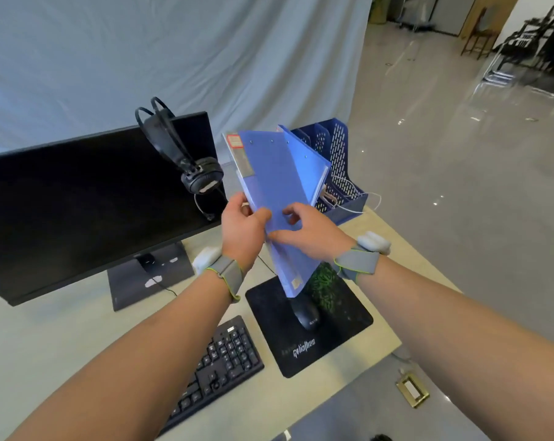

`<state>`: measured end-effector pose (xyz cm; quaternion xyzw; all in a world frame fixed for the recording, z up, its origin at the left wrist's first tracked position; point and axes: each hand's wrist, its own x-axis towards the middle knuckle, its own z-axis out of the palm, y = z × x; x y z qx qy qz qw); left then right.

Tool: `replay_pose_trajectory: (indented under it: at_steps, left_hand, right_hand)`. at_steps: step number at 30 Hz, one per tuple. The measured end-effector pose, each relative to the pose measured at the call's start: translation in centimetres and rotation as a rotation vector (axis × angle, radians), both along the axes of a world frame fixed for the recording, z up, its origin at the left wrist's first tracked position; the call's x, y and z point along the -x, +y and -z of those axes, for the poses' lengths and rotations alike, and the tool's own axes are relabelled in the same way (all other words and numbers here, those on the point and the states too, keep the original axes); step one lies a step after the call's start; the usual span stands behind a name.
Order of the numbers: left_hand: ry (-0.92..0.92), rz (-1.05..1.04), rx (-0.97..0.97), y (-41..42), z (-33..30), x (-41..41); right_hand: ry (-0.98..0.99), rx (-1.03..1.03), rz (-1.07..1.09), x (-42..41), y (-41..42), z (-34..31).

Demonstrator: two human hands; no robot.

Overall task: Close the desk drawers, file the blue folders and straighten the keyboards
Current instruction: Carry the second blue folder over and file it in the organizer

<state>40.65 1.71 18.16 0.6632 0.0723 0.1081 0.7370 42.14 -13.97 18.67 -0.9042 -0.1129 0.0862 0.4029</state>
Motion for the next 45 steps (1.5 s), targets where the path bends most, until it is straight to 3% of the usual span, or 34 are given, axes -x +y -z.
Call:
replay_pose_trajectory:
  at_steps: [7,12,16,21,26,32,41,45]
  left_hand:
    - [0.044,-0.053,-0.166,-6.1,0.6,-2.7]
    - [0.091,-0.056,-0.125,-11.2,1.6,-3.4]
    - [0.179,-0.137,-0.129,-15.0,2.4,-4.2]
    - [0.316,-0.271,-0.093,-19.5,3.3,-4.9]
    - [0.446,-0.167,-0.121,-22.2,2.9,-5.6]
    - [0.446,-0.052,-0.176,-24.4,1.7,-6.0]
    - [0.401,-0.003,-0.230,-25.5,1.2,-6.3]
    - [0.407,-0.007,-0.206,-25.1,1.0,-6.3]
  right_hand:
    - [-0.155,0.243,-0.080,-3.9,-2.8,-1.7]
    - [-0.228,0.226,-0.193,-7.2,-6.9,-0.4]
    - [-0.110,0.156,-0.191,-9.9,-12.6,-0.5]
    - [-0.017,0.261,-0.298,-13.1,-20.0,-1.4]
    - [-0.073,0.303,-0.273,-13.6,-24.2,-2.5]
    - [-0.028,0.382,-0.132,-12.6,-27.4,-3.8]
    - [-0.226,0.043,0.290,-10.9,-27.8,-4.0]
    - [-0.010,-0.127,0.196,-11.9,-26.0,-3.6]
